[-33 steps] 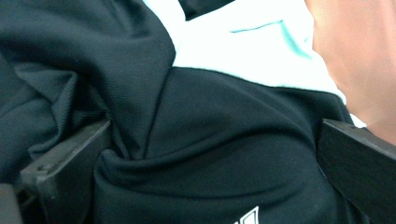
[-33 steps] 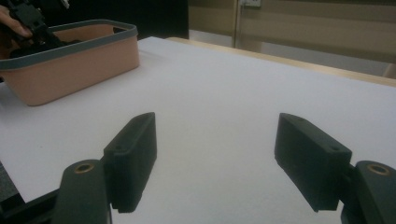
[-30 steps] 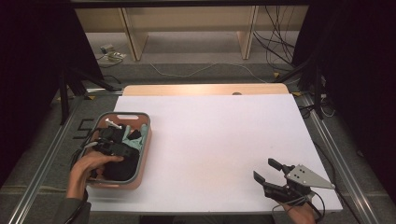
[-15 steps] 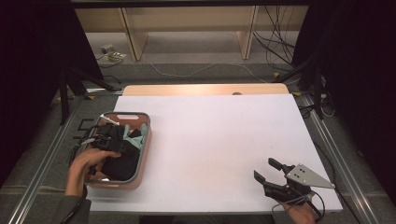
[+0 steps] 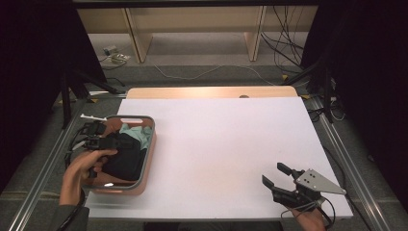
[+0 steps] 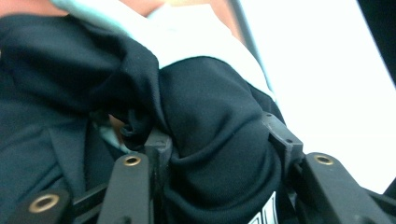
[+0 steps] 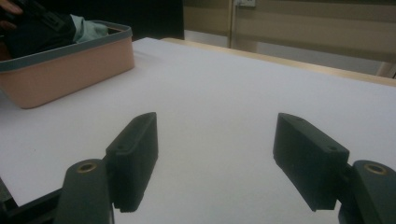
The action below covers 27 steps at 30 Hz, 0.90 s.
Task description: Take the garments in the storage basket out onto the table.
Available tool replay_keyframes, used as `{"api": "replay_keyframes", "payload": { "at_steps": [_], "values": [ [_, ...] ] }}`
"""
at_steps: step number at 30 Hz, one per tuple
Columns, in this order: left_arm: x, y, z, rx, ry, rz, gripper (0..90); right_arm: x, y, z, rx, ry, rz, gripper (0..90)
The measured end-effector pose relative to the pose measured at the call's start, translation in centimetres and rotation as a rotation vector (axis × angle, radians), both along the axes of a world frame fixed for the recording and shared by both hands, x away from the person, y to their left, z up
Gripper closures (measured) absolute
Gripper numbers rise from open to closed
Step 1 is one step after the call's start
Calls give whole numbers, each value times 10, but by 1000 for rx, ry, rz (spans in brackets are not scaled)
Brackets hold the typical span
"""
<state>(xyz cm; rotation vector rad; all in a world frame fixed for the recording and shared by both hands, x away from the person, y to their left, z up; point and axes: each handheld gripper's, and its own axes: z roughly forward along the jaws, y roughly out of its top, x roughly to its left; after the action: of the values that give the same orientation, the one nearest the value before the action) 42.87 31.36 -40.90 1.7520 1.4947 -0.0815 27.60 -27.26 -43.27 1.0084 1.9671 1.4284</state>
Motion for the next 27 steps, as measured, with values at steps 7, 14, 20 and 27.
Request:
{"api": "replay_keyframes", "payload": {
  "at_steps": [7,14,20,27],
  "values": [
    [-7,14,20,-176,-113,95,596,0,0,0,-1,-1,-4,315],
    [-10,18,32,-271,-180,166,597,0,0,0,-1,-1,-6,315],
    [-13,17,43,-327,-219,203,604,0,0,0,0,-2,-8,316],
    [-18,12,62,-354,-289,209,608,1,-1,0,2,-1,-15,316]
  ]
}}
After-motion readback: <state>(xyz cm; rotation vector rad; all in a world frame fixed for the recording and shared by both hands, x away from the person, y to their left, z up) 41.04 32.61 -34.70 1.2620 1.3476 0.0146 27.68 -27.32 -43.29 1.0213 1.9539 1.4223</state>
